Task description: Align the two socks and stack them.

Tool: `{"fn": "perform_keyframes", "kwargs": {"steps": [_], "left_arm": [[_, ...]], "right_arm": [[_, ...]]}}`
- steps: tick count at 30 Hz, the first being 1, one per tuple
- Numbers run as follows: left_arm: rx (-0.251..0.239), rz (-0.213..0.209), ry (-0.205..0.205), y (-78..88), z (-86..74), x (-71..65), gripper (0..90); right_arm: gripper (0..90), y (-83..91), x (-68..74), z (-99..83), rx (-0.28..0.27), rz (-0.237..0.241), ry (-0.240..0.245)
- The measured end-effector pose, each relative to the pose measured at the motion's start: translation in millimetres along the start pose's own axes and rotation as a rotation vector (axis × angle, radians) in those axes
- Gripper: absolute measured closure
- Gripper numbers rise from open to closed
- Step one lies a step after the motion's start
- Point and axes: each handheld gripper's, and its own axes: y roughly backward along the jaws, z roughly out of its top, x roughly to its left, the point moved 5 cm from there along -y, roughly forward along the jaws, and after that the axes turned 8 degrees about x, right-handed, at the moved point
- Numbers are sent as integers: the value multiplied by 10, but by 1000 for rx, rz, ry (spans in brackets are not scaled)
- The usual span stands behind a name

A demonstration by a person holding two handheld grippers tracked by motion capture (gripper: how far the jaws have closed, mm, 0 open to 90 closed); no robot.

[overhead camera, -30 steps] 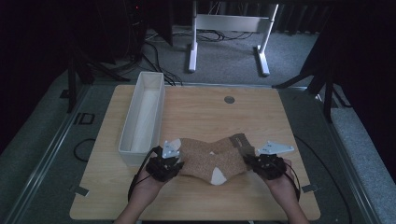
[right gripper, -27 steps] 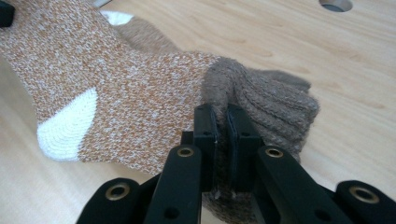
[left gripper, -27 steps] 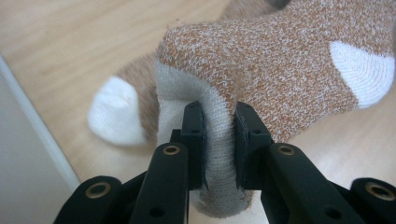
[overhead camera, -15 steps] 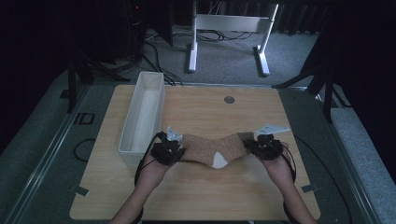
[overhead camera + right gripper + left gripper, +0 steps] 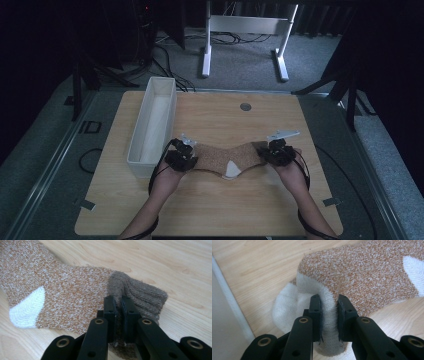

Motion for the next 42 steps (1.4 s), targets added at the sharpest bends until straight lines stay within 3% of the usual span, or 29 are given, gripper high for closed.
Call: {"fn": "perform_keyframes", "kwargs": {"steps": [11,22,27,30,34,36,39,42], "left_arm": [[44,7,18,-212,-19,68,768],[54,14,-2,-303,-50,72,709],[29,22,2,-216,-30,59,582],[-32,24,16,-59,30,60,570],[-89,4,-2,93,133,-8,606],[-90,-1,-9,95,167,-50,634],[-69,-16,-20,6,177,-96,720],[-51,-28,-18,-105,153,-114,792]], "right_arm": [[839,-283,-49,-50,60,-5,-13],[820,-383,-74,-115,78,27,-29],[751,-344,-56,-111,63,30,-33],[715,-267,-40,-78,39,32,-28],[688,-119,17,16,-27,48,-31],[766,-64,72,67,-45,58,-17],[898,-81,151,109,-28,70,2],[900,-176,189,111,5,69,21]]}}
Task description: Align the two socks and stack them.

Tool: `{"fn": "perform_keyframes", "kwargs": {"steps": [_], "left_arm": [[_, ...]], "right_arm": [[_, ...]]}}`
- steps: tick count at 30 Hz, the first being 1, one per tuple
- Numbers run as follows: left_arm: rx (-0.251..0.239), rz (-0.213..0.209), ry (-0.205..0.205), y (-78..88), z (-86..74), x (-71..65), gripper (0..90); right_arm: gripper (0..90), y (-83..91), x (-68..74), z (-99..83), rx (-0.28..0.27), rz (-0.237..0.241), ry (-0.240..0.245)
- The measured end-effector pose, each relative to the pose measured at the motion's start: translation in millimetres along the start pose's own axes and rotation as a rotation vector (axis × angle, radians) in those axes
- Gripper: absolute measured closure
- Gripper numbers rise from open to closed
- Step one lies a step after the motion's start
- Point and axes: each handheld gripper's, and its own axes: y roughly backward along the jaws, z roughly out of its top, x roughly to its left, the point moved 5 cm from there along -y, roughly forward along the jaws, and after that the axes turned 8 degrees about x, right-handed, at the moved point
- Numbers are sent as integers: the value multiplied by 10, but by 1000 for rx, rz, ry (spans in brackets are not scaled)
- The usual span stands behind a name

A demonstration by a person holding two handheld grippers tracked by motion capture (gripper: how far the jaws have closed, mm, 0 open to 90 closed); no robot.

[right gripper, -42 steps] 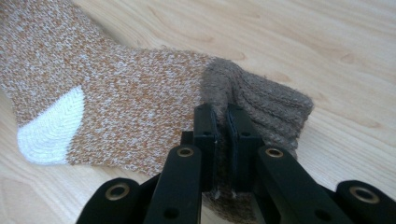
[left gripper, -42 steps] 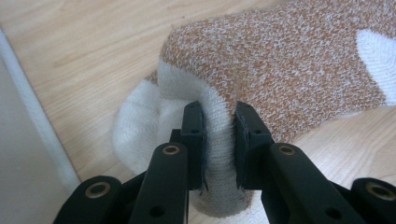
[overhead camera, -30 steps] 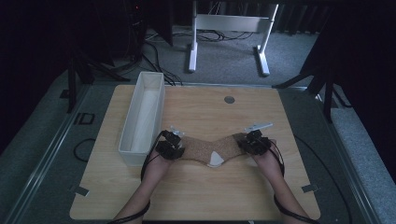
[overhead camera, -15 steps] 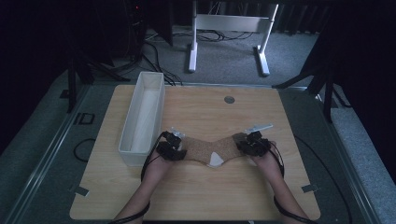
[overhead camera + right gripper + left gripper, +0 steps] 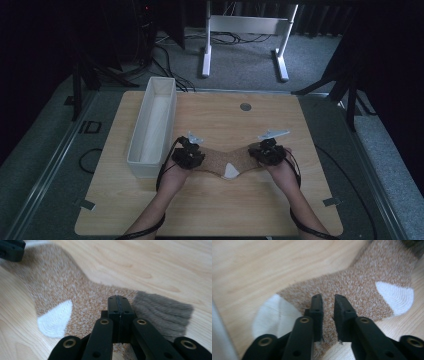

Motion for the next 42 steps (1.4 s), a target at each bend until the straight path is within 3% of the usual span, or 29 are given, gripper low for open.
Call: {"fn": "perform_keyframes", "kwargs": {"steps": [3,9,14,18,26,42], "left_arm": [[23,-9,-3,-104,-33,-4,826],[56,12,0,-250,-78,57,898],[75,26,-43,-286,-122,53,900],[79,27,-55,-278,-160,39,900],[88,-15,-59,-209,-276,15,900],[82,-61,-81,-5,-635,-115,900]], "right_arm": [[900,-92,6,-19,23,3,-4],[900,-302,-84,-135,92,-23,-17],[900,-322,-89,-168,96,-17,-21],[900,-316,-62,-183,107,-28,-3],[900,-267,30,-282,95,-6,4],[900,-116,372,-563,70,33,33]]}}
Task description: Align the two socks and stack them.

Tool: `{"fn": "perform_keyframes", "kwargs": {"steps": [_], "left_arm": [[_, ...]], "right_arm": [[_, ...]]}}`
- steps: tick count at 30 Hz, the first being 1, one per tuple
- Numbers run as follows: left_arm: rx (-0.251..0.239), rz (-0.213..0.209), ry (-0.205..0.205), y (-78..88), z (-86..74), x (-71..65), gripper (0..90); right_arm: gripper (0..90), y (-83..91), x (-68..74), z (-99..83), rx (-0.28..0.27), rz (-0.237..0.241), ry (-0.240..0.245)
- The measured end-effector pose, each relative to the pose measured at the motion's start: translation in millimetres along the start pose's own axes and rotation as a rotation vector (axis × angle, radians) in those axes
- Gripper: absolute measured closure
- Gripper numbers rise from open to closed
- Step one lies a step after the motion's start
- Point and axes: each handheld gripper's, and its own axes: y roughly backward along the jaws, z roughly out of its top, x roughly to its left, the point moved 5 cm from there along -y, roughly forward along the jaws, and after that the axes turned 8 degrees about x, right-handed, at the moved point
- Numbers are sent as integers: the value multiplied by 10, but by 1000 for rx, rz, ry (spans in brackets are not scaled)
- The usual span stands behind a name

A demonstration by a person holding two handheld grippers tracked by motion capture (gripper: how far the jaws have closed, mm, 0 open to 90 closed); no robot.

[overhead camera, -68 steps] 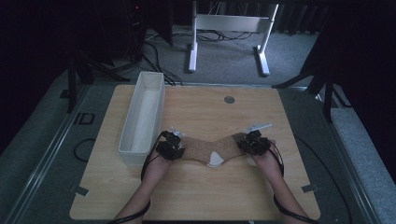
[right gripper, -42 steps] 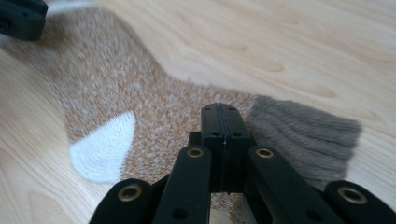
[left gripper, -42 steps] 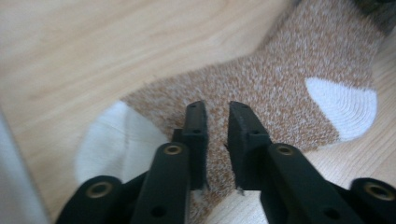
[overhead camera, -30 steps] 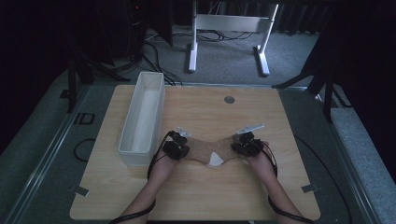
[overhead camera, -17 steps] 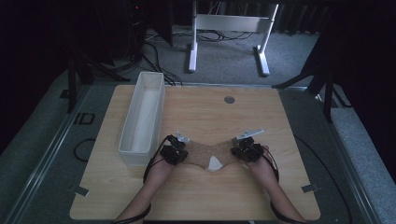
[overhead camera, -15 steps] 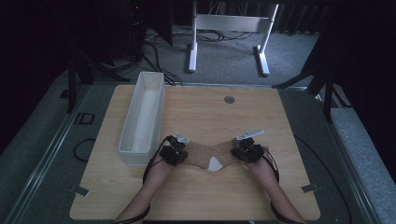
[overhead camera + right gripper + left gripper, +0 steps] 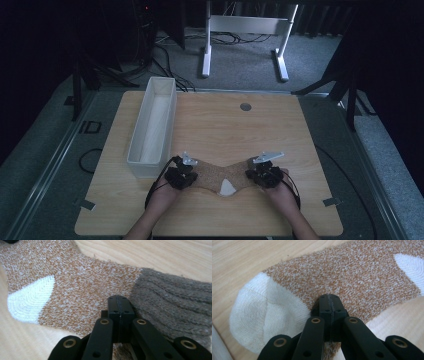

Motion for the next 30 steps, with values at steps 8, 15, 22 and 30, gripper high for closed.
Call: {"fn": "perform_keyframes", "kwargs": {"steps": [8,15,22,30], "left_arm": [[3,-7,-15,58,-124,-77,900],[3,-17,-31,117,-248,-174,900],[-6,-33,-31,161,-355,-237,900],[4,-38,-42,197,-426,-308,900]], "right_arm": [[900,41,116,-103,-13,13,8],[900,81,212,-184,-13,23,20],[900,113,294,-264,-25,34,30],[900,140,359,-328,-32,40,33]]}}
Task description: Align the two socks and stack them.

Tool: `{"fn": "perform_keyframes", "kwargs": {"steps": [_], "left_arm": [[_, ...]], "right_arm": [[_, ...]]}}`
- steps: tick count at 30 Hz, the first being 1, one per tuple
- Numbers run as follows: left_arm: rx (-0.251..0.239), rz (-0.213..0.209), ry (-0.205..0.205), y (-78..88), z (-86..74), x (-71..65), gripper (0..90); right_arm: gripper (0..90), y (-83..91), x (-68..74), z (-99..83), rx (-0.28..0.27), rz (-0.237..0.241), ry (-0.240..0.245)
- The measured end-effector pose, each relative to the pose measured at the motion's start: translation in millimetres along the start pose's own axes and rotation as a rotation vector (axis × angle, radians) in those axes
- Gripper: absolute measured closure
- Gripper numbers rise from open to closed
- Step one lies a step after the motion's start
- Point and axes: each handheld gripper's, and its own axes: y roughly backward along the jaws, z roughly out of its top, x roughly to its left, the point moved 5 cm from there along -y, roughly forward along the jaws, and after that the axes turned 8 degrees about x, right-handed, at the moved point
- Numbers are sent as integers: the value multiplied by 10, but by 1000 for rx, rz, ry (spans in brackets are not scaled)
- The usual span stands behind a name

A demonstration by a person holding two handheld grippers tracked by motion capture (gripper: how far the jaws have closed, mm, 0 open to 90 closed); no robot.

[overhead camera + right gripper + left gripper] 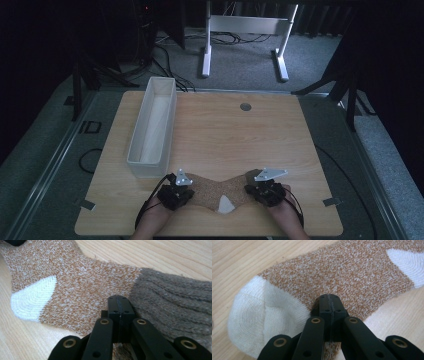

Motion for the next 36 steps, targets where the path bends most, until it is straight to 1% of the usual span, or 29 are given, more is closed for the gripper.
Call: {"fn": "perform_keyframes", "kwargs": {"steps": [9,14,16,20,23,25,26,27,29,30,31,33,36], "left_arm": [[5,-14,-10,37,-89,-96,900],[4,-20,-11,45,-118,-129,900],[5,-21,-12,48,-122,-132,900],[0,-28,-7,61,-117,-131,900],[-17,-45,10,139,-102,-127,894],[-48,-49,25,245,-88,-97,826],[-62,-37,28,308,-84,-67,823],[-82,-22,37,372,-81,-25,798],[-105,-2,72,477,-91,92,747],[-102,-9,92,505,-104,153,707],[-100,-10,112,524,-122,211,640],[-92,-14,138,526,-162,286,634],[-60,-11,151,454,-222,341,621]], "right_arm": [[900,25,51,-49,-1,2,7],[900,36,77,-70,0,5,13],[900,35,76,-69,0,7,7],[900,32,79,-63,1,3,10],[900,32,74,-64,1,6,8],[900,31,73,-64,0,6,7],[900,31,73,-64,0,7,6],[900,31,73,-64,0,7,6],[900,30,73,-62,1,6,6],[900,29,73,-61,0,6,8],[900,29,74,-60,0,5,8],[900,28,74,-59,2,4,9],[900,25,74,-58,2,5,6]]}}
